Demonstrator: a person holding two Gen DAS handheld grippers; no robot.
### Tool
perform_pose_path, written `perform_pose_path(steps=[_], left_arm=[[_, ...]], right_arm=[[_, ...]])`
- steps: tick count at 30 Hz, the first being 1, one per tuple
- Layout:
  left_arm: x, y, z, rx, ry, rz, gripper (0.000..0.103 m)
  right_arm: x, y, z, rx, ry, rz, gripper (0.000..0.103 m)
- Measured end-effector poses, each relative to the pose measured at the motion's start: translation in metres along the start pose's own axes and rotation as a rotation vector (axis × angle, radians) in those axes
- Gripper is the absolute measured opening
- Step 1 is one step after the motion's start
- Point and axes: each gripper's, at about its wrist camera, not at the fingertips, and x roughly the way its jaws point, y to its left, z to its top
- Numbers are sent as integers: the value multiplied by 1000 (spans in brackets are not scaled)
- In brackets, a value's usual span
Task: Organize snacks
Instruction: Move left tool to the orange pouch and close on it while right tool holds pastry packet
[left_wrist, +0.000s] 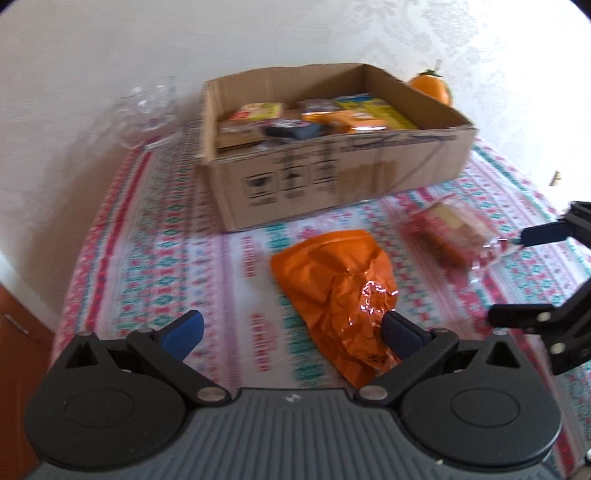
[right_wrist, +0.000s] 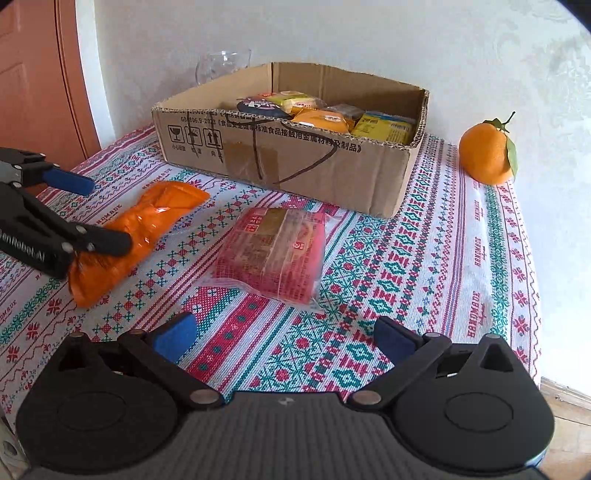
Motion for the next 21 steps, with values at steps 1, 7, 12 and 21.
perform_pose_path(steps=[1,7,12,21], left_arm=[[-1,1,0,-1,0,8,102],[3,-14,2,-8,-28,-50,102],[14,-16,-2,-54,-9,-59,103],[14,-27,-6,-116,-65,2,103]], right_arm=[[0,0,-1,1,-6,-2,103],[0,1,-4,15,-39,-14,103],[0,1,-5,18,-46,-16,103],[0,1,-9,17,-84,-15,103]])
